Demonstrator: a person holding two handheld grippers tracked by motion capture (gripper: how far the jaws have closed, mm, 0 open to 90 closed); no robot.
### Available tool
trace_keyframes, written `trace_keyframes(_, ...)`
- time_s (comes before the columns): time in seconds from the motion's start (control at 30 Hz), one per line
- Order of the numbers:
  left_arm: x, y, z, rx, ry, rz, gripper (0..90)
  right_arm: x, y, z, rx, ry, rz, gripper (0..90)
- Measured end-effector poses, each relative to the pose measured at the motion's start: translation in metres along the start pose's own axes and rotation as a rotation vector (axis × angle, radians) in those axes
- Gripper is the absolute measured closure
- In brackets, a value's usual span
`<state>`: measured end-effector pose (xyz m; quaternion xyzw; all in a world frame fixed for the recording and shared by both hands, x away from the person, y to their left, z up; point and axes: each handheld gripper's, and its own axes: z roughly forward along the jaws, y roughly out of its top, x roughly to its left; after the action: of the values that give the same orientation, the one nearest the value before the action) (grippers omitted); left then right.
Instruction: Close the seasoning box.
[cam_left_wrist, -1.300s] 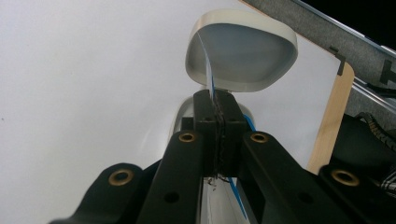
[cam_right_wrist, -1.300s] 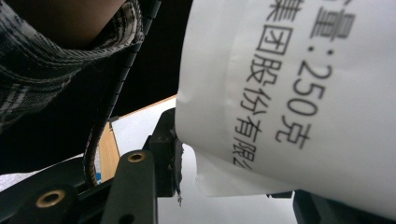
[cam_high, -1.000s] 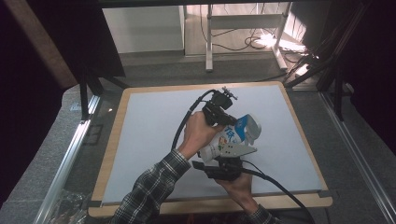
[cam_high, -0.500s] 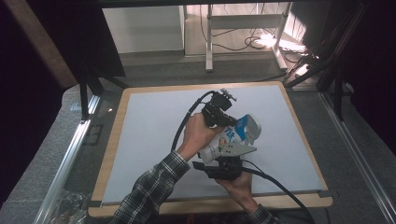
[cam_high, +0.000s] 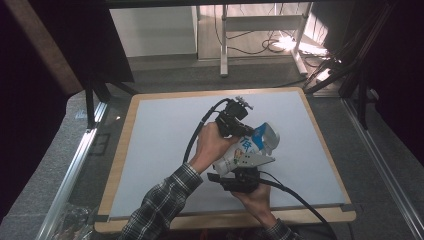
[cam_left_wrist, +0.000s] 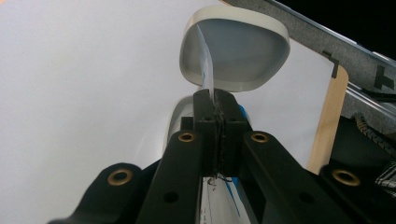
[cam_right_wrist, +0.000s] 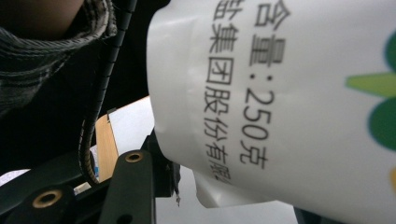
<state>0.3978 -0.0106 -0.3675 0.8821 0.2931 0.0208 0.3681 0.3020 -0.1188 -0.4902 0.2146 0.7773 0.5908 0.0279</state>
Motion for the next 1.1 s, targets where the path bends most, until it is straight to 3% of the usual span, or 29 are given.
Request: trace_keyframes(1.1, 0.001, -0.013, -0.011, -0.045, -0.024, -0.018, 88.6, -0.003, -0.01, 0.005, 0.058, -0.07, -0.026, 55.8)
